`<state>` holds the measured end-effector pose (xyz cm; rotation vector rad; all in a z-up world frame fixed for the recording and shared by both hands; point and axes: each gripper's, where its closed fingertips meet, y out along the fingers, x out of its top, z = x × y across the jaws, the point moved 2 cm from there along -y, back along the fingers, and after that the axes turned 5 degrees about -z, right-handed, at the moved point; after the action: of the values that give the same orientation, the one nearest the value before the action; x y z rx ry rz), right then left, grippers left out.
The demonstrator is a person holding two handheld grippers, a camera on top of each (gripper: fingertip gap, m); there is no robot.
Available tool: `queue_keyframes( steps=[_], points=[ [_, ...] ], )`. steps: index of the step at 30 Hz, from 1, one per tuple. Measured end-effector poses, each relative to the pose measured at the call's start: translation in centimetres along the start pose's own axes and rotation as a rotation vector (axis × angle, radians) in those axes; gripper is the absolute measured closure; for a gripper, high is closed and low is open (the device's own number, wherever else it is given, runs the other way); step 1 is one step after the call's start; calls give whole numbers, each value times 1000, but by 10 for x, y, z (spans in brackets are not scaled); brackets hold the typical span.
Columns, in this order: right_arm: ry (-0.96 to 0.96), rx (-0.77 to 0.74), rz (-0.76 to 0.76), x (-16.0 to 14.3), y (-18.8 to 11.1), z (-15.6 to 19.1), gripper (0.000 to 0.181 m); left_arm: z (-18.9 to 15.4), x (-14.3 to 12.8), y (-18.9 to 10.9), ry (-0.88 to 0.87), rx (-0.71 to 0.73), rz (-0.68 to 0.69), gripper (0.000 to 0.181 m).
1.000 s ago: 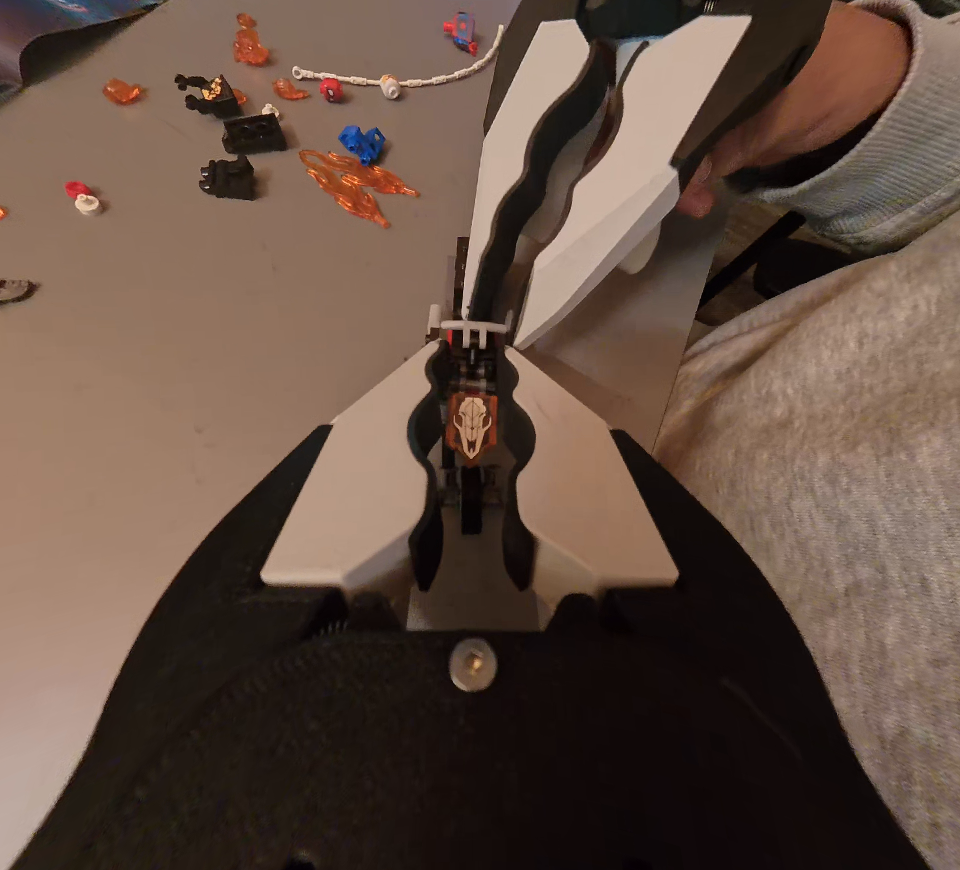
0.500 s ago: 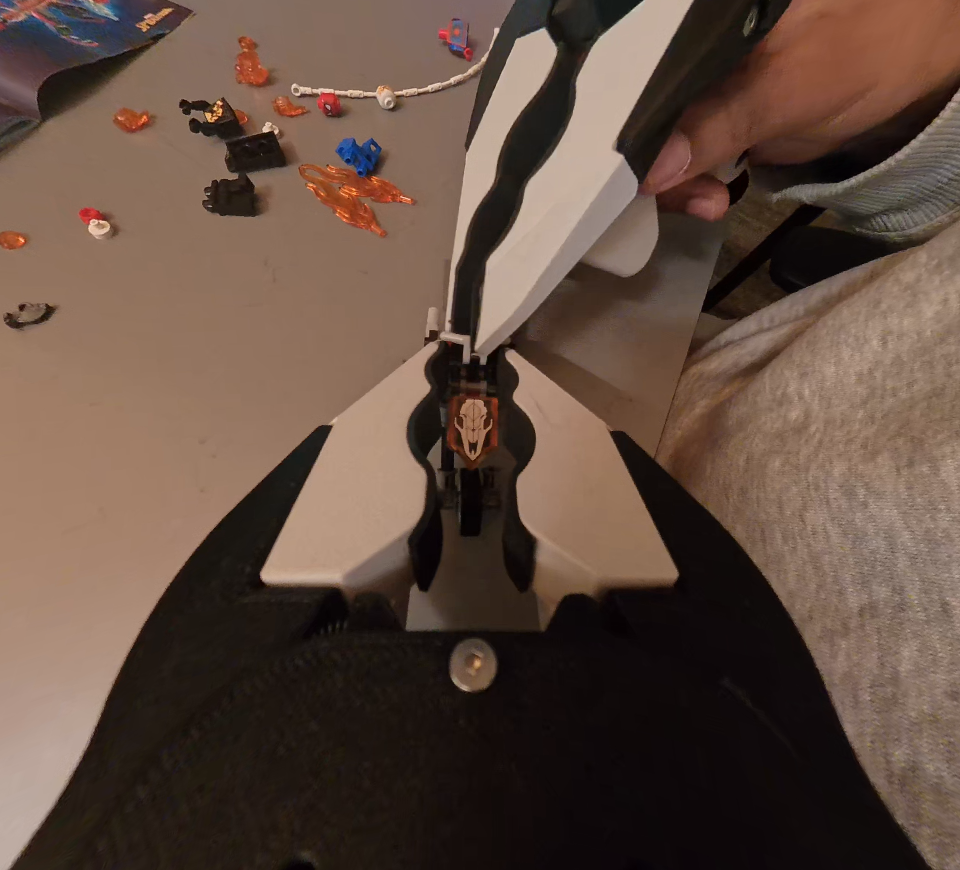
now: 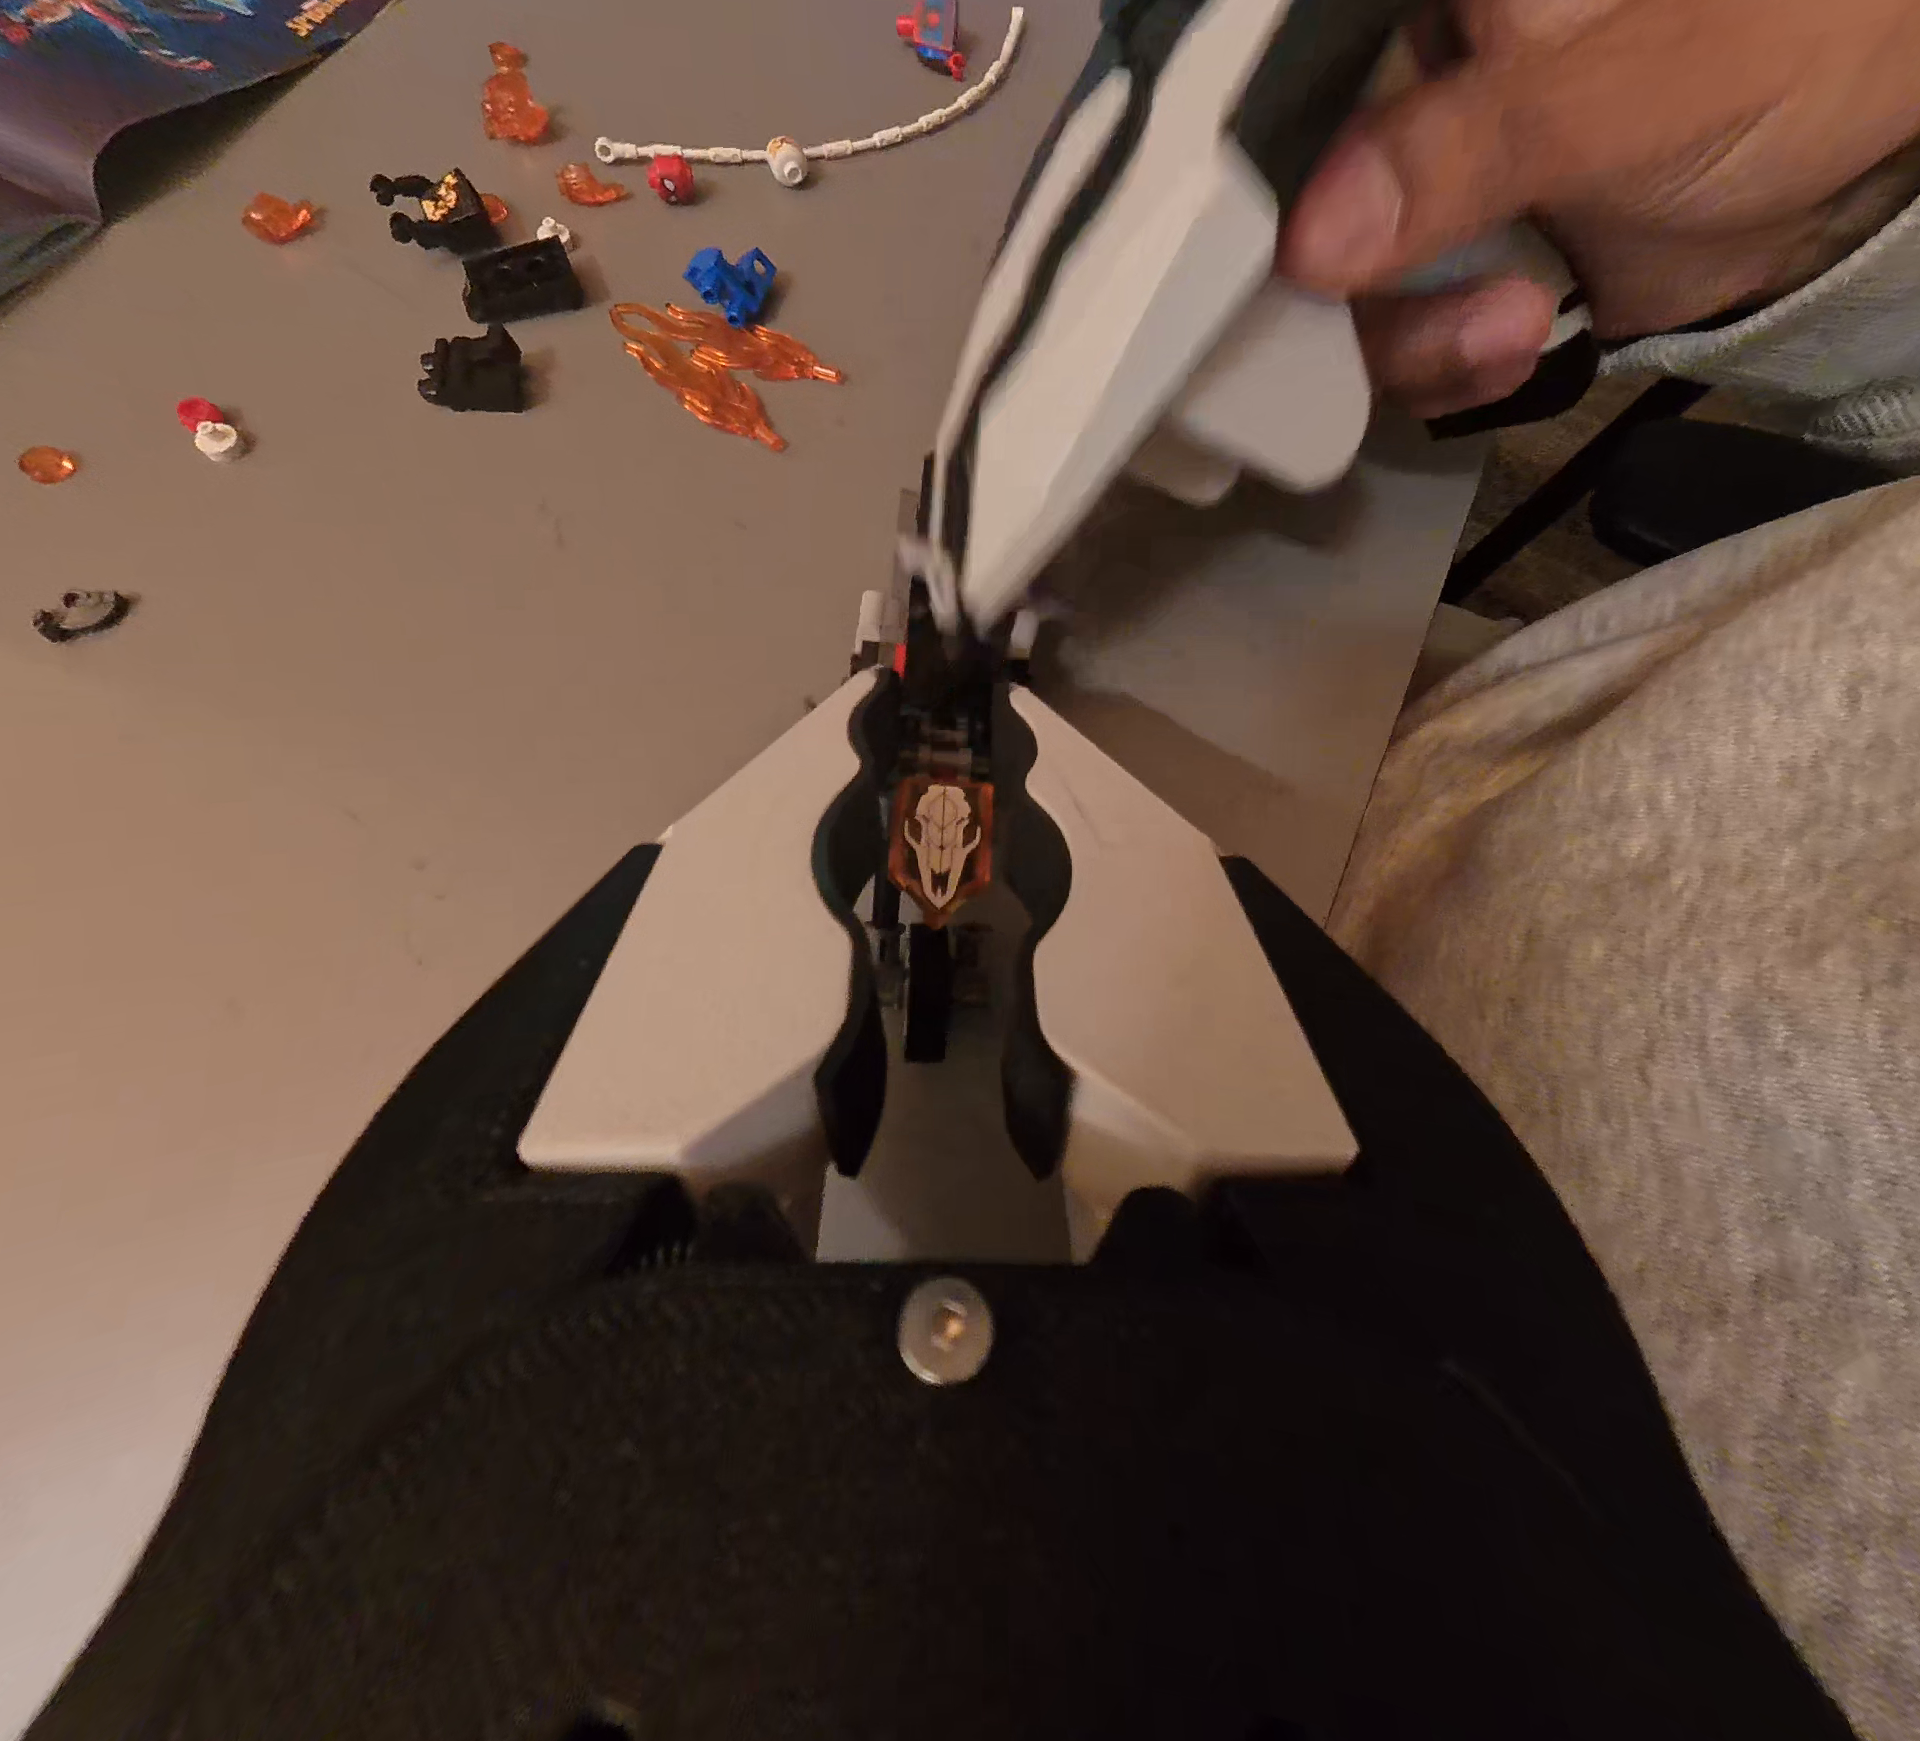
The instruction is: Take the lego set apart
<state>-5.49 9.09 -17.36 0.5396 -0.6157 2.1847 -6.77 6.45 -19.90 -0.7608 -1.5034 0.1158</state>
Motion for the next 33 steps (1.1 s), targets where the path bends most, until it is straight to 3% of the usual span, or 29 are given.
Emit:
queue_keyframes(
  steps=[2,6,12,19,24,26,30,33],
  points=[
    [85,90,-161,29,-22,8,181,1,0,-3,-11,-8,-9,164],
    [-59,-142,-147,42,-55,-18,181,1,-1,-5,-22,-22,-14,164],
    [-12,-18,-196,49,-54,-18,180,1,3,-2,-32,-25,-26,164],
    [-38,133,-211,47,-45,0,180,9,20,-9,-148,-48,-137,142],
    [-110,243,-162,38,-33,18,181,1,57,-23,-278,-276,-335,142],
    [-103,303,-148,36,-29,25,180,-4,69,-27,-346,-405,-392,154],
    [-62,419,-154,37,-29,37,181,-5,78,-33,-477,-556,-472,178],
    [-61,427,-149,35,-28,36,181,-5,76,-32,-512,-591,-462,179]
  ],
)
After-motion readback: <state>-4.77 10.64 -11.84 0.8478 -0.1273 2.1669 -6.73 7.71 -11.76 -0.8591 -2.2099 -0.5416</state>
